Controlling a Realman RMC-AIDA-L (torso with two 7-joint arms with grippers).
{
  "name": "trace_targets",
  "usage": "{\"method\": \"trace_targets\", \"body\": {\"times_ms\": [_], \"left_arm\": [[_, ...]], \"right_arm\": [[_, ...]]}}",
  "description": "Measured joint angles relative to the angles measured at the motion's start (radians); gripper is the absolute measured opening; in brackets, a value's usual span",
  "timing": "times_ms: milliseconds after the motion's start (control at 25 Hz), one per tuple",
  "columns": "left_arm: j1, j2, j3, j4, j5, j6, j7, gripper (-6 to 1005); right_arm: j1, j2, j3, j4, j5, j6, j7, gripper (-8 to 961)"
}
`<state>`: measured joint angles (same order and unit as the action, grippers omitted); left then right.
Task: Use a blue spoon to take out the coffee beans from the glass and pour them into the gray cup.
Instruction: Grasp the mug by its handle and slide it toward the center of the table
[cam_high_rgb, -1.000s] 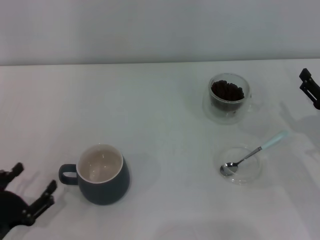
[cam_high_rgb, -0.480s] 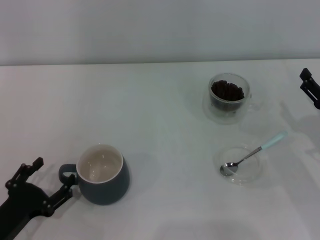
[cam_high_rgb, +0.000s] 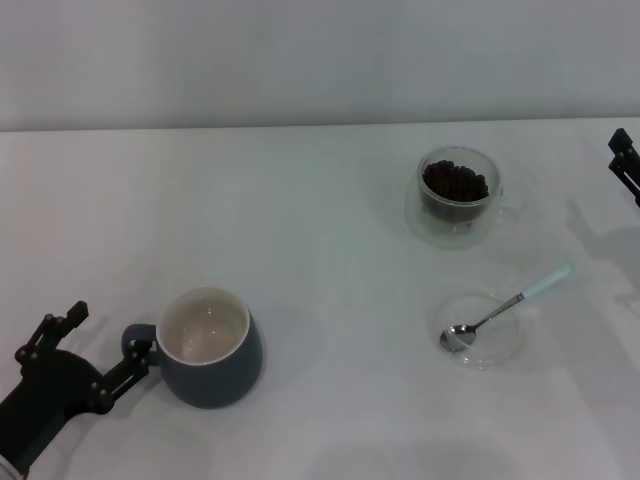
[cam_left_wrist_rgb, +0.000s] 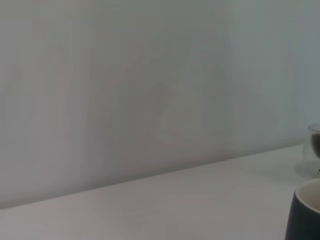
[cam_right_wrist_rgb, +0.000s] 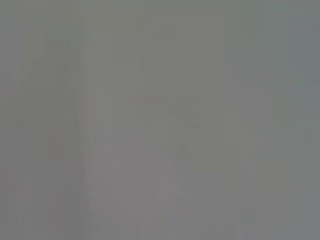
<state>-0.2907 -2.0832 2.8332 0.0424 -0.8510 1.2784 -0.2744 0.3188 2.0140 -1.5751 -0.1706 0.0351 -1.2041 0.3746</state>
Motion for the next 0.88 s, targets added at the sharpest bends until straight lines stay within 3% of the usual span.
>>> {"method": "trace_targets", "body": {"times_ms": [320, 640, 880], "left_arm": [[-0.010, 0.000, -0.001, 0.004, -0.015, -0.019, 0.001, 887], [-0.010, -0.001, -0.001, 0.018, -0.023, -0.033, 0.050, 736], [-0.010, -0.001, -0.001, 0.027, -0.025, -0.039, 0.066, 523]], "right_arm": [[0.004, -0.002, 0.000, 0.000, 0.021, 0.000, 0.000, 871], [0.003, -0.002, 0.000, 0.000, 0.023, -0.001, 0.000, 871], [0.003, -0.002, 0.000, 0.000, 0.023, -0.001, 0.000, 871]]}}
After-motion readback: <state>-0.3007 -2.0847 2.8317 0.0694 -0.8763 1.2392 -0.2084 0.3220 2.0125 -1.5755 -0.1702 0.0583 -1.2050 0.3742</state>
